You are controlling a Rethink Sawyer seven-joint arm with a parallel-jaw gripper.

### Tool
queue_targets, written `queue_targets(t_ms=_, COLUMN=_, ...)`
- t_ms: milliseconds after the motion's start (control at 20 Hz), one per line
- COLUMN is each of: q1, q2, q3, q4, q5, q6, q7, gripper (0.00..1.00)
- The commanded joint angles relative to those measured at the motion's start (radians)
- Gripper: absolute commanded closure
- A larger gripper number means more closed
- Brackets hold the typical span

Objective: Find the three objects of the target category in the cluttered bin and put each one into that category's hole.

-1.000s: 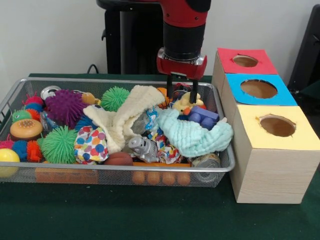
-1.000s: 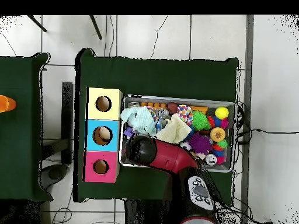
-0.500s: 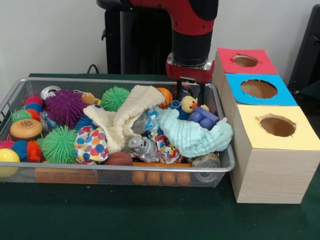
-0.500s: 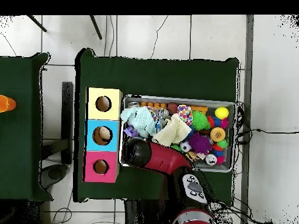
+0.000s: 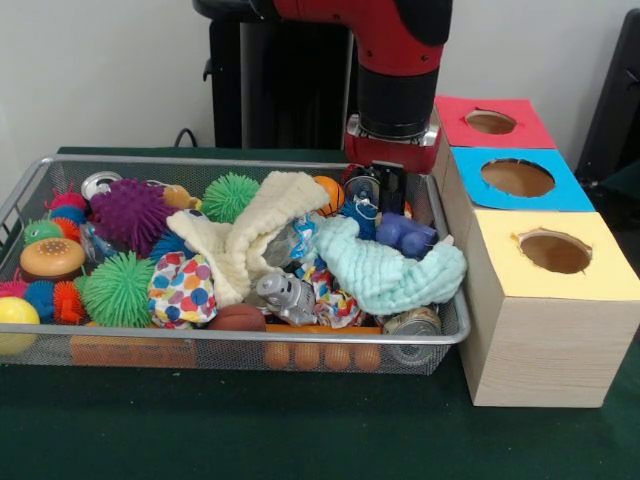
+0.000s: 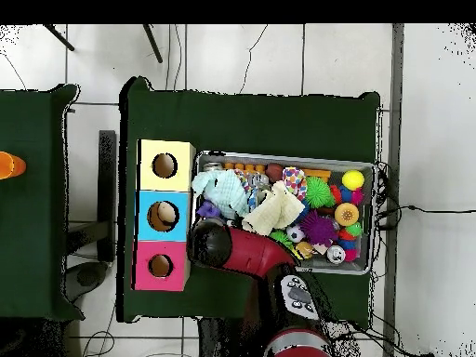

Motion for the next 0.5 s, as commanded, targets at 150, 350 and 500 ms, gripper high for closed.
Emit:
queue_targets(t_ms=150, q1=0.003, q2=0.060, q3=0.041, q4=-0.007, q5=0.066, q6=-0.047, q7=0.225, gripper=1.00)
queue_targets(t_ms=350, q1=0.018, q2=0.006, q3=0.031, q4=0.017, q5=0.086, q6=0.012, q7=0.233, gripper=1.00)
queue_targets(t_ms=500, q1=0.043, q2=-0.092, q3=0.000, q4=0.042, q5=0.102, q6=0.131, q7=0.239, gripper=1.00)
